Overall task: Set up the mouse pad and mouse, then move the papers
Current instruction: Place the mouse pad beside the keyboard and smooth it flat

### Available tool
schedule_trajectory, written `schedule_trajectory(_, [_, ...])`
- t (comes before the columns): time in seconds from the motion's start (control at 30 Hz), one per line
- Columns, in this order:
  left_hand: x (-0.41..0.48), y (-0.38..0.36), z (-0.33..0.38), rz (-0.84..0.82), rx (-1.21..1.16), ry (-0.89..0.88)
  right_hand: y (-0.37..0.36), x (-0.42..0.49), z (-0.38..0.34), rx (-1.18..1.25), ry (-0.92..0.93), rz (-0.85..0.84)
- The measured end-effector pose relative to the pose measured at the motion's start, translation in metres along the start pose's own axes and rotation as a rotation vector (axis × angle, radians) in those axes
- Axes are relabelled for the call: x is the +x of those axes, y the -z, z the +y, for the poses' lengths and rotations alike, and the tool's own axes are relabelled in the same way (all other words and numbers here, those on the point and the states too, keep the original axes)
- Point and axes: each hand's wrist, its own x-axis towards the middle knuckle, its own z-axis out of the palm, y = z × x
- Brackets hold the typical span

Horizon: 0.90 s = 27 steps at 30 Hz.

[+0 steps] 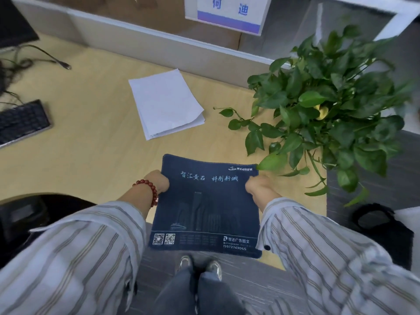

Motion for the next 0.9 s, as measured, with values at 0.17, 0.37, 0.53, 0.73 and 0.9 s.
schedule_trajectory(0.17, [-0.005, 0.037, -0.029, 0.241, -0.229, -0.028, -0.004, -0.018, -0.044, 0.141, 0.313, 0.068])
schedule_trajectory(0.37, [-0.021, 0.092, -0.076, 0.446, -0.368, -0.03, -0.026, -0.055, -0.11, 0.1, 0.562, 0.091])
schedule_trajectory(0.53, [-0.014, 0.15, -0.111, 0.56, -0.448, 0.006, -0.062, -0.082, -0.177, 0.037, 0.676, 0.058])
schedule_trajectory(0.73, [0.029, 0.227, -0.149, 0.579, -0.501, 0.023, -0.123, -0.09, -0.257, 0.041, 0.697, 0.021])
schedule_trajectory(0.9, [0.079, 0.295, -0.162, 0.589, -0.432, 0.056, -0.171, -0.094, -0.331, 0.033, 0.651, 0.0])
